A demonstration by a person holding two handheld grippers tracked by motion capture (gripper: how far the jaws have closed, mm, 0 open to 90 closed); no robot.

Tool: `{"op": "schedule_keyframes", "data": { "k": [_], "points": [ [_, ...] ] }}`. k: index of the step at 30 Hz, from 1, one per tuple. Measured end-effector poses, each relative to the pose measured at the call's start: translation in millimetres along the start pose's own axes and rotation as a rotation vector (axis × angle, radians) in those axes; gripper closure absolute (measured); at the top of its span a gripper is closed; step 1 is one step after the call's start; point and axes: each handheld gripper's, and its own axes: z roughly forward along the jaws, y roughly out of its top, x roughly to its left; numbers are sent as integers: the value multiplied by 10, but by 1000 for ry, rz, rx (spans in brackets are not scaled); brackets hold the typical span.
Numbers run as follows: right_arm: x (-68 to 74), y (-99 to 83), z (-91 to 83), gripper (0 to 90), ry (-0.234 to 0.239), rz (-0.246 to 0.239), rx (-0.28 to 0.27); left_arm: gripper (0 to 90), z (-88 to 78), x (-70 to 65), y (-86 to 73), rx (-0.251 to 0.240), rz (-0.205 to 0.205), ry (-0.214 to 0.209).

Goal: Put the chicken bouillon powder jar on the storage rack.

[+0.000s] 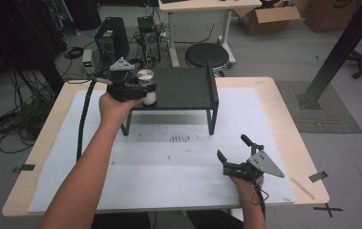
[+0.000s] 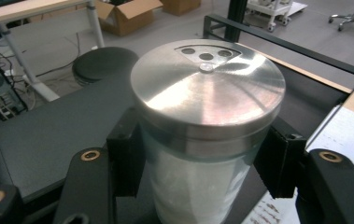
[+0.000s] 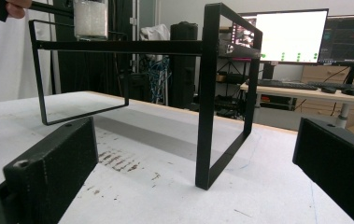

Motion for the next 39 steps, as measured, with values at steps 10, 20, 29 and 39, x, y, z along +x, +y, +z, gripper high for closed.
{"op": "schedule_keyframes", "data": {
  "k": [10, 20, 29, 39],
  "points": [
    [-4, 0, 0, 0, 1, 2, -1, 432, 98, -4, 43, 8, -4, 31],
    [-5, -1, -1, 0, 2, 4, -2, 432, 131, -25, 18, 7, 11, 39],
    [-1, -1, -2, 0, 2, 3, -3, 431, 123, -14, 5, 5, -5, 37],
    [0, -1, -2, 0, 1, 3, -2, 430, 122, -8, -9, -5, -10, 36]
  ]
}}
